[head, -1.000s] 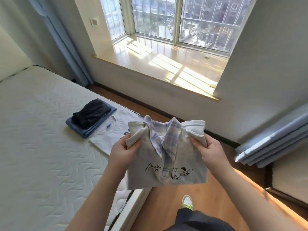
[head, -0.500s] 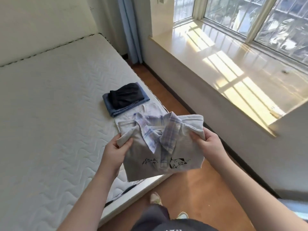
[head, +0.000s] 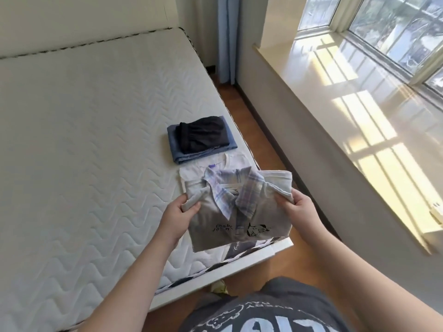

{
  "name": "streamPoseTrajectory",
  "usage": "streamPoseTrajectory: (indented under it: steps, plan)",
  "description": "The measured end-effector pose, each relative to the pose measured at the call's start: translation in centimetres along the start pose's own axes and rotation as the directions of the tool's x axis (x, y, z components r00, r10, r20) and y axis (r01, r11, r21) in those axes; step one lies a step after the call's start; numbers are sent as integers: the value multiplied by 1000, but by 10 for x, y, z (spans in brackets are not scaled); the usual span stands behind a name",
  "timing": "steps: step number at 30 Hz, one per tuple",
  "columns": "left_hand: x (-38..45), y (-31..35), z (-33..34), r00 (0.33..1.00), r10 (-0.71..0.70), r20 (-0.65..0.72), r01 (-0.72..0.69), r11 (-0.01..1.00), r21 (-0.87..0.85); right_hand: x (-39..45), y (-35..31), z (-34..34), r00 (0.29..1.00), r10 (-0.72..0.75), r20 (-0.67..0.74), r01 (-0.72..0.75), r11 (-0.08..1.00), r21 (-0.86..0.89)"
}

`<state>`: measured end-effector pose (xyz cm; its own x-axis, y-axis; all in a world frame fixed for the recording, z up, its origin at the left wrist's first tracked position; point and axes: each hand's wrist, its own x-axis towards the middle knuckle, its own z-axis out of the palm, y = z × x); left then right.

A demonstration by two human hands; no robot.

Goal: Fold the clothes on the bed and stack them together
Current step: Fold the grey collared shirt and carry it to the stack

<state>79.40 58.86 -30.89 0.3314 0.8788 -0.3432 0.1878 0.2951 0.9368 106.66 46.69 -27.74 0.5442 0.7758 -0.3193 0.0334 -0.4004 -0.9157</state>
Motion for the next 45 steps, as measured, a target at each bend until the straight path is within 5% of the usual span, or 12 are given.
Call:
streamPoseTrajectory:
  steps: [21,38,45]
  plan:
    - [72,-42,55,917,-165,-364,211,974,89,183,40,-6,889,141,436,-89,986,-138]
    - [269,-125,-14,951,-185,-246,242,944,223,379,123,99,942,149,302,-30,930,-366]
    - [343,-189,-22,912,-317,-261,381,891,248,443,174,132,926,280,251,-153,890,-429]
